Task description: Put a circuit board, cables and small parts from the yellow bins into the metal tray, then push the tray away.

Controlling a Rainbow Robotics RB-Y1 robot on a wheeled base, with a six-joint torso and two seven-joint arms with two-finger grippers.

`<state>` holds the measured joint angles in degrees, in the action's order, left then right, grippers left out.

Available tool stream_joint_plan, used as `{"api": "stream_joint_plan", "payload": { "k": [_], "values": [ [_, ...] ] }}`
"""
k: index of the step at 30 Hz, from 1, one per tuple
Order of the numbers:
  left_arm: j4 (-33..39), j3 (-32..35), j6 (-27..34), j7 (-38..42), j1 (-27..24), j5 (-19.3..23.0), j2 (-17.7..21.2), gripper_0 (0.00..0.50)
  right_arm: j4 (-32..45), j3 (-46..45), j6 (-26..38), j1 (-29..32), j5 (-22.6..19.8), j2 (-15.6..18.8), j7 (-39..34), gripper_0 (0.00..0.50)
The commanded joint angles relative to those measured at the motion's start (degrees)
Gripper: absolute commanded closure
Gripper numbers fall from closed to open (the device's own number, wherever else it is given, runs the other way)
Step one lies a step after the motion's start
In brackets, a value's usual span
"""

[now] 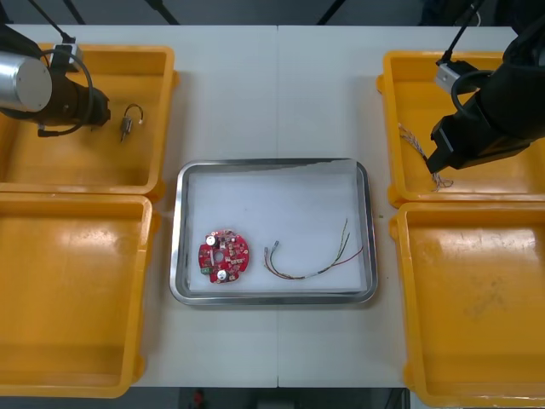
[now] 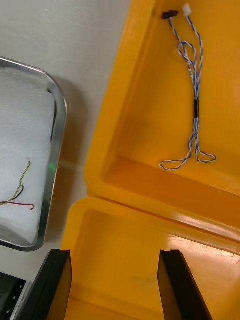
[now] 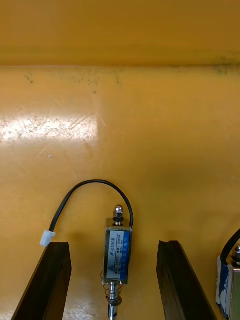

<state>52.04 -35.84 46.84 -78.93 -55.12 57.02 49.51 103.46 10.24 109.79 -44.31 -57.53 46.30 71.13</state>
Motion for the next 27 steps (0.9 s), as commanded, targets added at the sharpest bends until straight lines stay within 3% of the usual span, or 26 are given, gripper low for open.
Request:
{"api": "stream_joint_plan", "payload": {
  "k": [1,8,13,14,19,22,27],
  "values": [
    [-0.54,-1.16,-0.52,-3.07,-2.97,0.81,-1.43,0.0,-3.36,-1.45,0.21,-1.04,1.63,2.3,-0.38,0.0],
    [-1.42,-1.43,-2.01,-3.16,-2.97,0.81,-1.61,0.0,-10.21,-0.4,-0.1,-3.76,2.95,2.3,0.85,0.0],
    [-1.33,-1.34,-3.33,-3.6,-2.97,0.64,-1.78,0.016,-14.08,3.38,-4.32,-5.96,5.41,2.3,1.46,0.0],
    [-1.42,-1.43,-3.33,-3.69,-2.97,0.64,-1.78,0.044,-14.52,3.82,-4.94,-6.05,5.59,2.21,1.55,0.0],
    [-1.51,-1.43,-4.12,-4.57,-2.97,0.11,-1.96,0.402,-17.68,5.76,-9.59,-6.84,7.17,1.86,2.87,0.0],
    [-1.59,-1.43,-4.38,-5.18,-2.97,-0.24,-1.96,0.471,-19.35,5.84,-12.06,-6.84,8.05,1.16,5.07,0.0],
    [-1.68,-1.6,-4.38,-6.06,-2.97,-0.33,-2.05,0.475,-23.48,6.19,-16.45,-6.84,8.66,0.54,12.45,0.0]
  ]
}}
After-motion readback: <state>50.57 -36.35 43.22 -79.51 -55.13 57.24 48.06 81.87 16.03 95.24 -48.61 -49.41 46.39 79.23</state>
